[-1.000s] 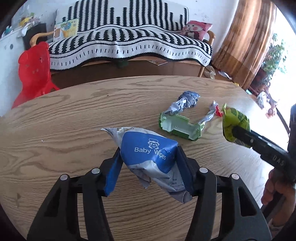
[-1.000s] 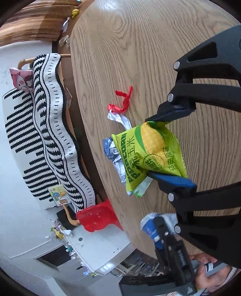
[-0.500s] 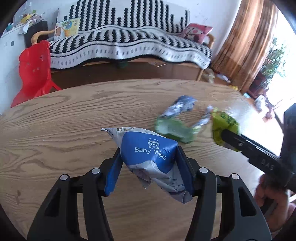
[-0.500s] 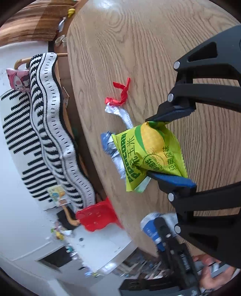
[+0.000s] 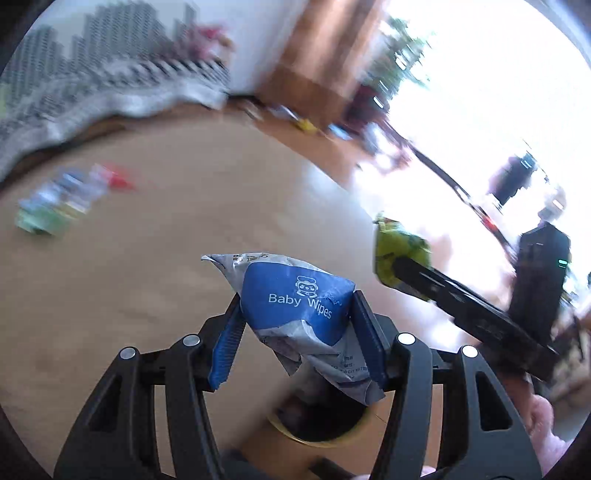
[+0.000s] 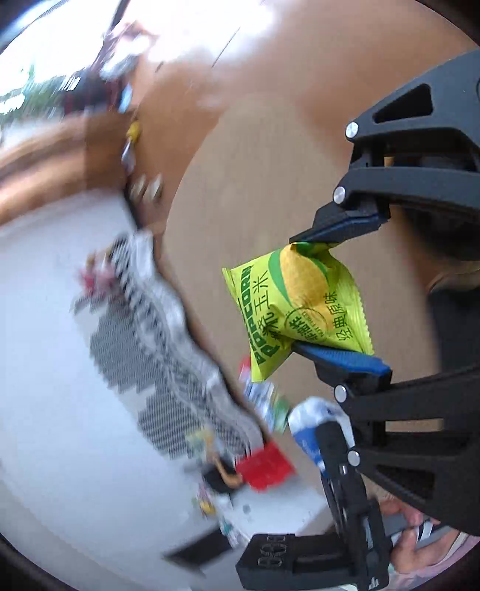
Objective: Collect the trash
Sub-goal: 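Carry the wipes pack and popcorn bag to the bin and release both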
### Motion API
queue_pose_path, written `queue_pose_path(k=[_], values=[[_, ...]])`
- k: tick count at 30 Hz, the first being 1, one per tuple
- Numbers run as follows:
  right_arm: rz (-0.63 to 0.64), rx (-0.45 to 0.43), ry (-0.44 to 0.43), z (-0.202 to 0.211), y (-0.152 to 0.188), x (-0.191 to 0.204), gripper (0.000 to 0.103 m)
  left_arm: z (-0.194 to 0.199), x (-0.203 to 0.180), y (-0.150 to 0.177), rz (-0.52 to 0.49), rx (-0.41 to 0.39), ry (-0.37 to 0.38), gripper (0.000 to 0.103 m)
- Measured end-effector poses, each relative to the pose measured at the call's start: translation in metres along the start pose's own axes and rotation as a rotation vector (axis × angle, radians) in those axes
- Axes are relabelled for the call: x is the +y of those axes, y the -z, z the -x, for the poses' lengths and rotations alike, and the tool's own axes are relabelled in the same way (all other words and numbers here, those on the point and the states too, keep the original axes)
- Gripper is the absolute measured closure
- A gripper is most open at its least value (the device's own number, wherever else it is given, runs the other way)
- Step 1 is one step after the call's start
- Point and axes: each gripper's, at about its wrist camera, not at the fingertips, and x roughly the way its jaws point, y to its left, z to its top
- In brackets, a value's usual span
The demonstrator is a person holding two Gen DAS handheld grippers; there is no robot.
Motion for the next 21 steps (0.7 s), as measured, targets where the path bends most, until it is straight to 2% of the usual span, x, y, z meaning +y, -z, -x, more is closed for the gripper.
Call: queue_pose_path(k=[1,3,5,6,8,14,21], values=[[-0.066,0.034,0.017,0.004,0.014,-0.026,0.053,-0.022,-0.016,0.011,-0.017,0.060,0.021,0.047],[-0.197,0.114,0.033,0.001,0.047,-0.071,0.053,-0.061,-0.038,0.033,-0.046,0.153,0.010,0.047],[-0.303,0.186,0.034,-0.011,0.075,-0.099,0.053,-0.100,-0.048,0.059,-0.033,0.254,0.039,0.048],[-0.392,0.237,0.008,-0.021,0.093,-0.116,0.053,-0.115,-0.049,0.069,-0.027,0.298,0.042,0.049],[-0.465,0.288,-0.006,-0.031,0.109,-0.132,0.053,-0.134,-0.050,0.083,-0.048,0.373,0.008,0.050],[-0.409,0.294,0.020,-0.037,0.108,-0.136,0.053,-0.149,-0.053,0.088,-0.062,0.421,-0.003,0.052],[-0.447,0.308,0.023,-0.040,0.115,-0.137,0.053,-0.143,-0.053,0.092,-0.049,0.421,0.003,0.054]])
